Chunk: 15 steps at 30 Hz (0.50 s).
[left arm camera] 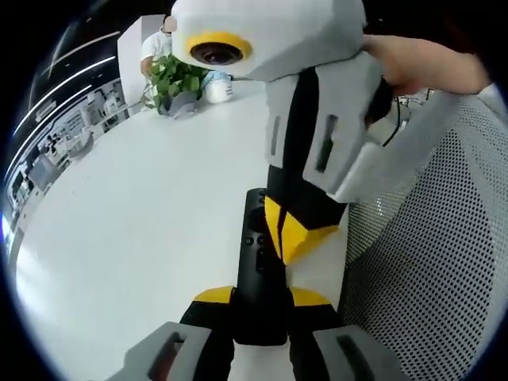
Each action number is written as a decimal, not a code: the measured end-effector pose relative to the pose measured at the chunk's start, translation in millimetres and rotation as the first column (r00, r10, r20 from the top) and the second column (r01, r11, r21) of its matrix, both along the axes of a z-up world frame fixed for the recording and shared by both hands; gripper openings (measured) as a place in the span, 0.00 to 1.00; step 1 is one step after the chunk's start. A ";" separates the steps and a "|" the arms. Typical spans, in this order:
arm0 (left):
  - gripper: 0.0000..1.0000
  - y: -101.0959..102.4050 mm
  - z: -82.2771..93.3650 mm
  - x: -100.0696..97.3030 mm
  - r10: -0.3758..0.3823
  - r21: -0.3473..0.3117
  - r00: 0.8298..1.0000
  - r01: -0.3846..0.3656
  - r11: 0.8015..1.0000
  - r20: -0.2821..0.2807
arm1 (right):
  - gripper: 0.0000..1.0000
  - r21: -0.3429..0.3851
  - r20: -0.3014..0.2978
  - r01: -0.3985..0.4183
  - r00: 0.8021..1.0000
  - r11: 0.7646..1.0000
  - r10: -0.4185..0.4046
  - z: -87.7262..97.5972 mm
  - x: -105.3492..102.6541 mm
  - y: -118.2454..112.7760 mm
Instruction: Press the specified remote control buttons in sequence, fully releasing each button before pressing the next.
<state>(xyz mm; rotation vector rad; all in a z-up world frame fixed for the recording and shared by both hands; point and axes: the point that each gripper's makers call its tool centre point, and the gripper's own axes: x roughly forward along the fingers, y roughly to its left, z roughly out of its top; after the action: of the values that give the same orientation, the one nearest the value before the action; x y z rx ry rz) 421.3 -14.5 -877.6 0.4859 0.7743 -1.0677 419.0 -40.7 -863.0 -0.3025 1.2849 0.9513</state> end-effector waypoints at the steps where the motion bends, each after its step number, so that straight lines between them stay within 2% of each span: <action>1: 0.25 0.5 0.4 -0.2 0.000 0.000 1.000 0.000 1.000 0.000 | 0.00 0.001 0.005 0.007 1.000 1.000 -0.007 1.4 2.6 -0.3; 3: 0.25 0.4 0.4 -0.2 0.001 0.000 1.000 -0.001 1.000 -0.001 | 0.00 -0.011 0.021 0.015 1.000 1.000 -0.014 -0.2 8.8 0.0; 6: 0.25 0.1 0.4 0.4 0.003 -0.002 1.000 -0.003 1.000 -0.001 | 0.00 -0.044 0.084 0.010 0.996 0.999 -0.007 -1.7 17.1 -4.9; 10: 0.25 0.0 0.6 0.4 -0.001 -0.002 1.000 0.001 1.000 -0.001 | 0.00 -0.037 0.075 0.009 0.997 0.999 -0.007 -4.2 14.7 -4.0; 15: 0.25 0.7 1.0 -0.4 -0.002 -0.003 1.000 0.002 1.000 0.000 | 0.00 -0.070 0.095 -0.010 0.995 0.997 0.017 -3.4 12.8 -4.9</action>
<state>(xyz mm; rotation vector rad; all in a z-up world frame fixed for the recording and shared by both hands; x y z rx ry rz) 420.9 -13.8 -876.6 0.4842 0.7717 -1.0706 431.8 -45.7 -866.4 -0.4067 1.2308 0.8942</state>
